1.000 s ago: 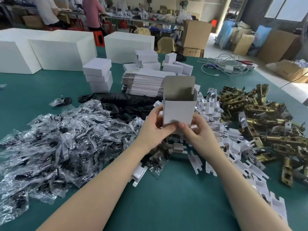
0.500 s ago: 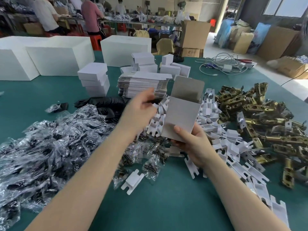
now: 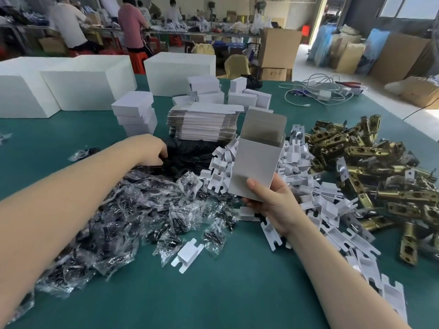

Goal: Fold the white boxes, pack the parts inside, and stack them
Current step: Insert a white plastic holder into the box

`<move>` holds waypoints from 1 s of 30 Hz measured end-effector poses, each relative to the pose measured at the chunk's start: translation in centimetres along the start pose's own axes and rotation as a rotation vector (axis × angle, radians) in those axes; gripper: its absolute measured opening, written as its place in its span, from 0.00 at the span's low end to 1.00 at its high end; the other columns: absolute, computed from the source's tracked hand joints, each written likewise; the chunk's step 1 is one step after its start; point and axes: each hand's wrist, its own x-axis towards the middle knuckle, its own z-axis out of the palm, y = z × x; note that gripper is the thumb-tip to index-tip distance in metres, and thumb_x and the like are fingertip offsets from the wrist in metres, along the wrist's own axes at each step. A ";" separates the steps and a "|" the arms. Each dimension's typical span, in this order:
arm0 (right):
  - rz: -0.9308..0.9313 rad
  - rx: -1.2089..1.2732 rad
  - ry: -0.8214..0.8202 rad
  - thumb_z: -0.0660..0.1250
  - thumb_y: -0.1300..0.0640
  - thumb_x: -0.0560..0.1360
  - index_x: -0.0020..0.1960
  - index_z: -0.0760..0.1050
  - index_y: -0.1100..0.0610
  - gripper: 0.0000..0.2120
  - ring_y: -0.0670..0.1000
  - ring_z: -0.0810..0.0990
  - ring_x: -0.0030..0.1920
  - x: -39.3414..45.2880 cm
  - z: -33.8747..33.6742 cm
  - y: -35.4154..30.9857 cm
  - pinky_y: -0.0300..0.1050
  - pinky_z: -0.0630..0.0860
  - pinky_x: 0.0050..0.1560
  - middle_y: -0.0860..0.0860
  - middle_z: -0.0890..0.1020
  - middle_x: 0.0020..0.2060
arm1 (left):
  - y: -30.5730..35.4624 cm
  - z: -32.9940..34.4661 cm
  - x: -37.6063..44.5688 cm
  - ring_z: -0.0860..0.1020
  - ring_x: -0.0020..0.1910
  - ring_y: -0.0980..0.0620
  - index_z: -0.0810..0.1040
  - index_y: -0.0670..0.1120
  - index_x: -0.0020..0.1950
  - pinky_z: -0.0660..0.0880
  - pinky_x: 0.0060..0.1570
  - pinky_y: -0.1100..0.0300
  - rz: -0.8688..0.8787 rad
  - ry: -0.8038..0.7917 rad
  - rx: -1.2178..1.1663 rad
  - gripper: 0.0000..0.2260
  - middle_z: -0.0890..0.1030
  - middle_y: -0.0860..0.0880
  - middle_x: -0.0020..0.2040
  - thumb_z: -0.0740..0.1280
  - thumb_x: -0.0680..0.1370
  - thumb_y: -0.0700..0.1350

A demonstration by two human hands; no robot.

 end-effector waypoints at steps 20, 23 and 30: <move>0.013 -0.007 0.004 0.75 0.54 0.64 0.55 0.78 0.51 0.20 0.47 0.83 0.38 0.0 -0.1 0.0 0.39 0.79 0.35 0.49 0.85 0.43 | 0.3 -0.3 -0.6 0.80 0.49 0.47 0.82 0.43 0.56 0.78 0.51 0.54 -0.029 0.031 0.127 0.13 0.83 0.48 0.50 0.70 0.78 0.51; 0.013 -0.006 0.006 0.75 0.55 0.64 0.56 0.77 0.52 0.21 0.47 0.83 0.37 0.0 0.0 -0.1 0.39 0.78 0.35 0.49 0.85 0.43 | 0.5 -0.1 -0.6 0.77 0.39 0.48 0.76 0.44 0.42 0.78 0.43 0.54 -0.012 0.052 0.237 0.10 0.75 0.50 0.35 0.66 0.80 0.48; 0.017 -0.006 0.001 0.73 0.55 0.66 0.56 0.76 0.52 0.19 0.47 0.82 0.35 -0.1 0.0 -0.2 0.38 0.78 0.34 0.48 0.85 0.41 | -0.3 0.0 -0.8 0.81 0.47 0.44 0.81 0.40 0.57 0.78 0.50 0.49 0.016 0.207 -0.060 0.13 0.84 0.43 0.50 0.60 0.81 0.44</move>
